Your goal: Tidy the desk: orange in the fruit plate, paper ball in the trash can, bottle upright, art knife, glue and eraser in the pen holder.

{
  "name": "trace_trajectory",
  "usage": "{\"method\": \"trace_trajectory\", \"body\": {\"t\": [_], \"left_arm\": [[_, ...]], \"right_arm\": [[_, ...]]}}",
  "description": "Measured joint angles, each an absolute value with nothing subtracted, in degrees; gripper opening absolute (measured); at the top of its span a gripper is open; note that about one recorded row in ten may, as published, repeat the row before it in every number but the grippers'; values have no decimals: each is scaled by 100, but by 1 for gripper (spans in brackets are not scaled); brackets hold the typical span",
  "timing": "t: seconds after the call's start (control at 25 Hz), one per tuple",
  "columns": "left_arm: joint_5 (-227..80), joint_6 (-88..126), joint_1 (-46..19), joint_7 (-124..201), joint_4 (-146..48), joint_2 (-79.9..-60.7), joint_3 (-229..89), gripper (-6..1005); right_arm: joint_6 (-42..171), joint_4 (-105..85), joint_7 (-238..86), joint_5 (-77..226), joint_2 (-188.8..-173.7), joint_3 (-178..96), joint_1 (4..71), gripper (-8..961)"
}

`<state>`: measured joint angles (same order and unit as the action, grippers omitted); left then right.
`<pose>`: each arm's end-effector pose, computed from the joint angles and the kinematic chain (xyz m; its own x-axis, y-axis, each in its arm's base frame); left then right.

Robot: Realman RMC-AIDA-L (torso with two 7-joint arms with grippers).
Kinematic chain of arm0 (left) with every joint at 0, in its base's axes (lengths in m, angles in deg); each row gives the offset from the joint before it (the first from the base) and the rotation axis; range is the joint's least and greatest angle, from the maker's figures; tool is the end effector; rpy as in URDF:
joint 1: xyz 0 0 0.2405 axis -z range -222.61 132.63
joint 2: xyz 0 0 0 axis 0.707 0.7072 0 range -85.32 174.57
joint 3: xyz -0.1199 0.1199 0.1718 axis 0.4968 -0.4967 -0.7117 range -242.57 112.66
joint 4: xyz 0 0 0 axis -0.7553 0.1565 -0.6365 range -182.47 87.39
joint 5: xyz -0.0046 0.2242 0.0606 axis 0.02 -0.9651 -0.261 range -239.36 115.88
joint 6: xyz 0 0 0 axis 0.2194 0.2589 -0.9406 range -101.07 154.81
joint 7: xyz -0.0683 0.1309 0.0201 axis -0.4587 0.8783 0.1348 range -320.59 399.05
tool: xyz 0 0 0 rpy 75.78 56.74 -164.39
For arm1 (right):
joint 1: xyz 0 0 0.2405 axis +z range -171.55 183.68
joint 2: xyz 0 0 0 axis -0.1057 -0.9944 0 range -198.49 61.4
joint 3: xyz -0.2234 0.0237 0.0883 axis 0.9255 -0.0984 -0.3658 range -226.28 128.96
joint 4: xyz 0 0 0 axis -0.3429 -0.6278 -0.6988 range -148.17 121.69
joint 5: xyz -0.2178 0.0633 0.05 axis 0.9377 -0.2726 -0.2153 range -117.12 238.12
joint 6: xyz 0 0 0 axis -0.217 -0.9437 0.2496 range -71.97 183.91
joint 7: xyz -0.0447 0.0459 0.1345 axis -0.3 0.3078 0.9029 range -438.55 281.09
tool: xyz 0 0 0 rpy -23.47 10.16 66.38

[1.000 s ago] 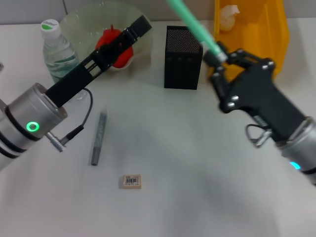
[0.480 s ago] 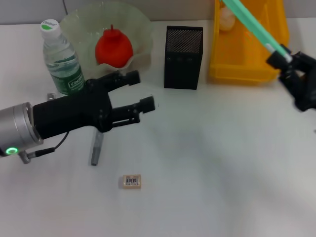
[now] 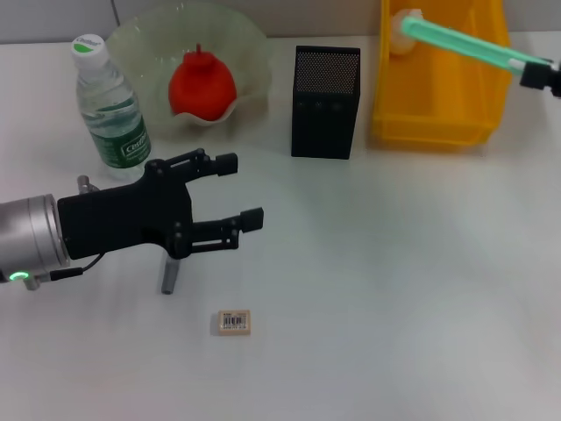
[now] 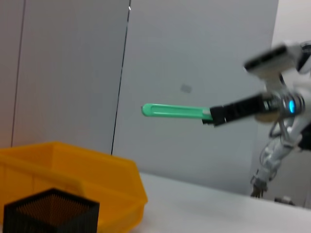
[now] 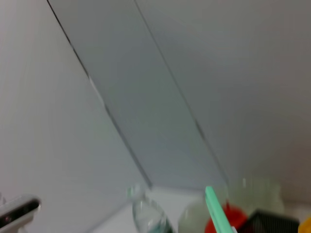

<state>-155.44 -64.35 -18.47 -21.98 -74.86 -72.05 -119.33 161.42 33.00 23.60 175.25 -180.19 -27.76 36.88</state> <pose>-0.2597 0.3141 -0.0190 0.7622 0.1555 0.6285 0.3106 -0.9395 -0.1442 0.2676 0.3419 0.1277 0.5723 -0.4696 -0.6723 -0.6608 -0.7496 -0.0389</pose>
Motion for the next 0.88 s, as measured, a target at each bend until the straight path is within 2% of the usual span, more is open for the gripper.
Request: {"method": "trace_trajectory", "body": {"t": [0.12,0.24,0.28,0.32,0.6,0.88], "left_arm": [[-15676,-6291,-1801,-2165,-7493,-7207,-11952,840],[-15686,-6190,-1785,-2099,-7496,-7248,-11966,840],[-15686,-6190,-1785,-2099,-7496,-7248,-11966,840],[-15687,-6187,-1786,-2085,-7496,-7256,-11951,840],[-15682,-6188,-1811,-2082,-7498,-7270,-11926,841],[-15662,-6195,-1834,-2075,-7497,-7294,-11922,841]], "right_arm": [[16087,3872,3240,17607,-17890,-2258,3932,142],[15980,4469,4366,18395,-17722,-1751,4640,143],[15980,4469,4366,18395,-17722,-1751,4640,143],[15901,4452,4590,18821,-17672,-1572,5004,142],[15344,4248,4895,19651,-17662,-975,5752,141],[14455,3856,5282,20346,-17770,-59,6432,142]]}}
